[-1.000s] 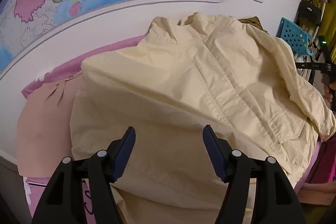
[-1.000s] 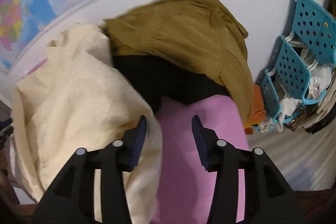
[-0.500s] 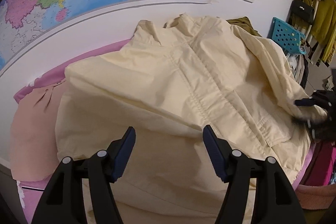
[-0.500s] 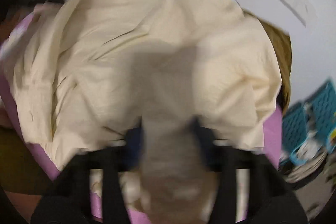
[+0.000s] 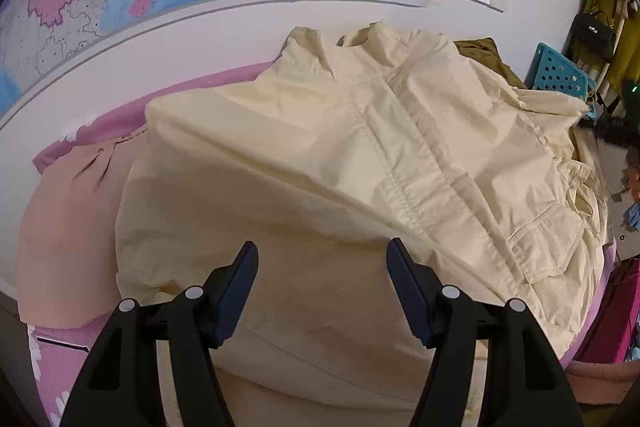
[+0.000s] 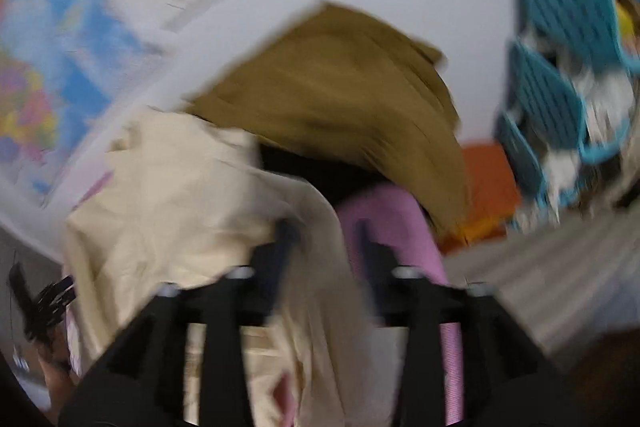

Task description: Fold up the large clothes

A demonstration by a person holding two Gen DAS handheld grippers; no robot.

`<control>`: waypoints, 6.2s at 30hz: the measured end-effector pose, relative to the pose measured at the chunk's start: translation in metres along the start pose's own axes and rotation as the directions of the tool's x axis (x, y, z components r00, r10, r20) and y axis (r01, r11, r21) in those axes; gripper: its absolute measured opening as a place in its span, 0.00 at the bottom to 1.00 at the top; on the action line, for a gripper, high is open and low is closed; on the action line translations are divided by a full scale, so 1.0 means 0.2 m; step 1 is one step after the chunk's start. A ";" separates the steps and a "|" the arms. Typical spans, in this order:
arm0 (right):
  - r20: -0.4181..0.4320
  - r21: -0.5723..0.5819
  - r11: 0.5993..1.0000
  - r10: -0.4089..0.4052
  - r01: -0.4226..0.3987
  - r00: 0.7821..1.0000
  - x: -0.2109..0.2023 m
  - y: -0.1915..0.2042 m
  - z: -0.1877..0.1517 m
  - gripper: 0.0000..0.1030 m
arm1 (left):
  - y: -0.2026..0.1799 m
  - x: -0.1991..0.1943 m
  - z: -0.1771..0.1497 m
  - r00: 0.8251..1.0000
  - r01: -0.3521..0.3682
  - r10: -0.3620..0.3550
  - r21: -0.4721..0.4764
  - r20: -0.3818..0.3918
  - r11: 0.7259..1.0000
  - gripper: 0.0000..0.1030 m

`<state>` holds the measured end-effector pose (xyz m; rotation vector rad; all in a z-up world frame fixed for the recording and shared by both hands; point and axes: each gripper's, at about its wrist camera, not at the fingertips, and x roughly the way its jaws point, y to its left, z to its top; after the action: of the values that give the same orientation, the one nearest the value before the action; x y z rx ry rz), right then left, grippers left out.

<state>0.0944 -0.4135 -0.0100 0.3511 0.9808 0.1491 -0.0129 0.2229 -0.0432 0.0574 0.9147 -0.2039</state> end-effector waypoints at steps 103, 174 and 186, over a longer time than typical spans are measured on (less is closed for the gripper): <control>-0.468 -0.596 0.561 0.339 -0.575 0.816 0.25 1.61 -0.89 0.68 | 0.07 -0.05 -0.15 0.968 0.219 -0.222 0.041 0.119 0.975 0.60; -0.015 -0.553 0.831 0.061 -0.059 0.998 0.41 1.16 -0.35 0.04 | -0.02 0.38 -0.03 0.998 0.021 -0.018 0.052 -0.067 0.998 0.36; 0.015 -0.488 0.870 0.087 -0.069 0.996 0.31 1.08 -0.33 0.50 | 0.01 0.36 0.04 0.996 -0.090 0.090 0.019 0.002 0.996 0.52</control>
<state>0.0800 -0.1788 -0.0153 -0.0736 0.8580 0.4547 0.0354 0.2121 -0.0952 0.1161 0.9070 -0.1287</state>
